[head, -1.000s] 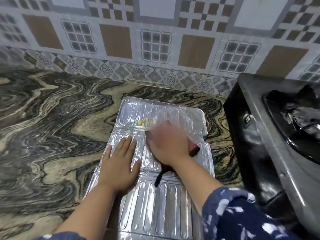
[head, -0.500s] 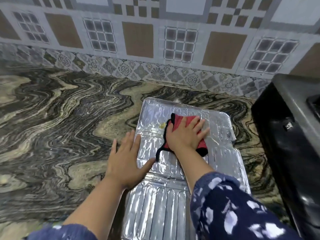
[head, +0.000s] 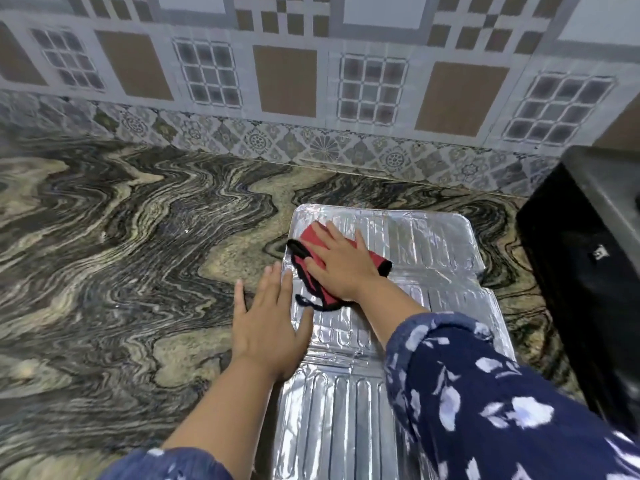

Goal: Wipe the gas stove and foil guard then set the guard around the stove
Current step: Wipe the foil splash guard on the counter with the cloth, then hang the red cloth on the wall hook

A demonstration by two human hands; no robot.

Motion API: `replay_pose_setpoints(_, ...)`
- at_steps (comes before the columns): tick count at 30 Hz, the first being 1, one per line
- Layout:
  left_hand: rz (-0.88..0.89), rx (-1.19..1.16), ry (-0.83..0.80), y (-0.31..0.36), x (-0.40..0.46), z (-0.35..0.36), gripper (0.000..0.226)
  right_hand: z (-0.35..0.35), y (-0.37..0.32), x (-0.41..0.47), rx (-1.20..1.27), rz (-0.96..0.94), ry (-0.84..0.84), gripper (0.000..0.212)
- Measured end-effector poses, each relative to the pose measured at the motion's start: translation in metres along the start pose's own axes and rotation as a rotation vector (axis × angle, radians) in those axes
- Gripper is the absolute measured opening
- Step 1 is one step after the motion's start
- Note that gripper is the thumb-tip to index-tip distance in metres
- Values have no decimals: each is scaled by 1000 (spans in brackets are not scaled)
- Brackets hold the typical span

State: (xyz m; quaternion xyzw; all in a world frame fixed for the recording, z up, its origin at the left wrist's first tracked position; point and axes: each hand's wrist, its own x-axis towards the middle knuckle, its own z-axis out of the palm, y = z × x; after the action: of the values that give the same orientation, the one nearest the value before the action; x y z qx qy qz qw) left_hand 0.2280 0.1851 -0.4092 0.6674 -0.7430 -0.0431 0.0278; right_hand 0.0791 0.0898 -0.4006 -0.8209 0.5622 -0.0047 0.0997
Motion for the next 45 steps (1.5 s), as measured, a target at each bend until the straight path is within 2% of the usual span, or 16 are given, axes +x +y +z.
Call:
replay_pose_setpoints(4, -7, 32, -30, 1, -1, -3, 79, 6, 8, -48, -19, 60, 28, 56)
replay_pose_setpoints(9, 11, 66, -65, 0, -2, -3, 82, 4, 44, -82, -25, 360, 24, 68)
replay_pose_setpoints(12, 28, 84, -69, 2, 5, -3, 81, -3, 68, -72, -23, 565, 21, 69)
replay_pose_setpoints(15, 39, 76, -53, 7, 18, -4, 81, -9, 77, -47, -13, 688, 32, 68)
replay_pose_setpoints(18, 51, 73, -41, 6, 29, -1, 80, -11, 73, -15, 16, 671, 48, 64)
replay_pose_setpoints(21, 57, 86, -40, 4, 32, 2, 80, -9, 57, 2, 14, 531, 56, 61)
replay_pose_setpoints(25, 46, 96, -74, 5, 32, 2, 79, 2, 35, -26, 16, 309, 45, 61)
replay_pose_setpoints(29, 42, 78, -128, 6, 34, -3, 79, -10, 31, -67, 173, 207, -96, 62)
replay_pose_setpoints(30, 31, 78, -168, 7, 36, -6, 78, -16, 32, -77, 266, 215, -83, 59)
replay_pose_setpoints(32, -17, 70, -259, 11, 41, -14, 77, -26, 36, -94, 421, 304, 85, 50)
replay_pose_setpoints(34, -47, 5, -251, 20, 47, -23, 70, -31, 41, -108, 379, 445, 241, 43)
replay_pose_setpoints(37, 42, -192, -54, 45, 57, -34, 53, -25, 42, -121, 293, 582, 189, 42)
replay_pose_setpoints(38, 108, -224, -47, 56, 58, -35, 50, -22, 41, -122, 298, 596, 189, 42)
replay_pose_setpoints(41, 199, -243, -172, 82, 59, -35, 48, -15, 36, -122, 350, 630, 298, 35)
replay_pose_setpoints(43, 197, -263, -181, 88, 57, -36, 53, -16, 36, -120, 447, 656, 345, 33)
replay_pose_setpoints(45, 158, -432, -209, 91, 54, -41, 57, -22, 39, -117, 578, 646, 345, 38)
